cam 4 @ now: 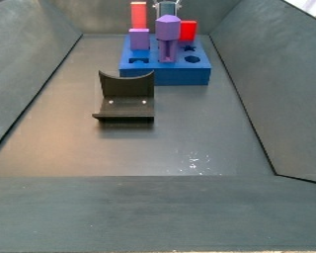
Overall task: Pick up the oval object. Move up. Move to above the board. Insert the oval object.
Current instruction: Insert the oval object.
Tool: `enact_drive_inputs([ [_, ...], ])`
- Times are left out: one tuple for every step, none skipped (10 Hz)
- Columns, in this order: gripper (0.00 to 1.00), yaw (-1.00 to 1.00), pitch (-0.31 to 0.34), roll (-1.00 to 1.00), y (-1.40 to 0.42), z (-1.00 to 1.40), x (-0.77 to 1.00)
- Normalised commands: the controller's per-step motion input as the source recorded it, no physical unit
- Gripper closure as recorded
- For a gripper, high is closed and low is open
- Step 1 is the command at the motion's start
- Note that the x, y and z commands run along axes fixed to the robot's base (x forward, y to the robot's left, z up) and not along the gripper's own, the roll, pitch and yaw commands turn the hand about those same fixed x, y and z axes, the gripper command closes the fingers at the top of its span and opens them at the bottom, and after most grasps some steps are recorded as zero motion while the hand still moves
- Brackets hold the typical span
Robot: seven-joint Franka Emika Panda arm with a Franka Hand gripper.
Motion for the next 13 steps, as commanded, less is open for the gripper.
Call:
enact_drive_inputs([
  [1.00, 0.00, -0.007, 0.00, 0.00, -0.27, 0.25],
  [1.00, 0.00, 0.000, 0.03, 0.05, -0.33, 0.23],
  [1.00, 0.00, 0.000, 0.02, 0.01, -0.42, 0.14],
  [1.00, 0.00, 0.000, 0.10, 0.03, -0.39, -0.04],
  [1.00, 0.00, 0.000, 0.10, 0.02, -0.34, -0.26],
  [1.00, 0.02, 0.000, 0.12, 0.00, -0.35, -0.36],
  [1.00, 0.03, 0.000, 0.11, 0.00, -0.32, -0.34],
  [1.00, 0.00, -0.009, 0.05, 0.00, -0.47, -0.04],
  [1.00, 0.00, -0.034, 0.06, -0.02, -0.81, 0.04],
  [1.00, 0.00, -0.019, 0.02, -0.02, -0.88, 0.15],
  [1.00, 0.00, -0.059, 0.00, -0.07, -0.49, 0.06],
  [1.00, 0.00, -0.064, -0.02, 0.00, -0.06, 0.00],
  [1.00, 0.00, 0.000, 0.00, 0.00, 0.00, 0.00],
])
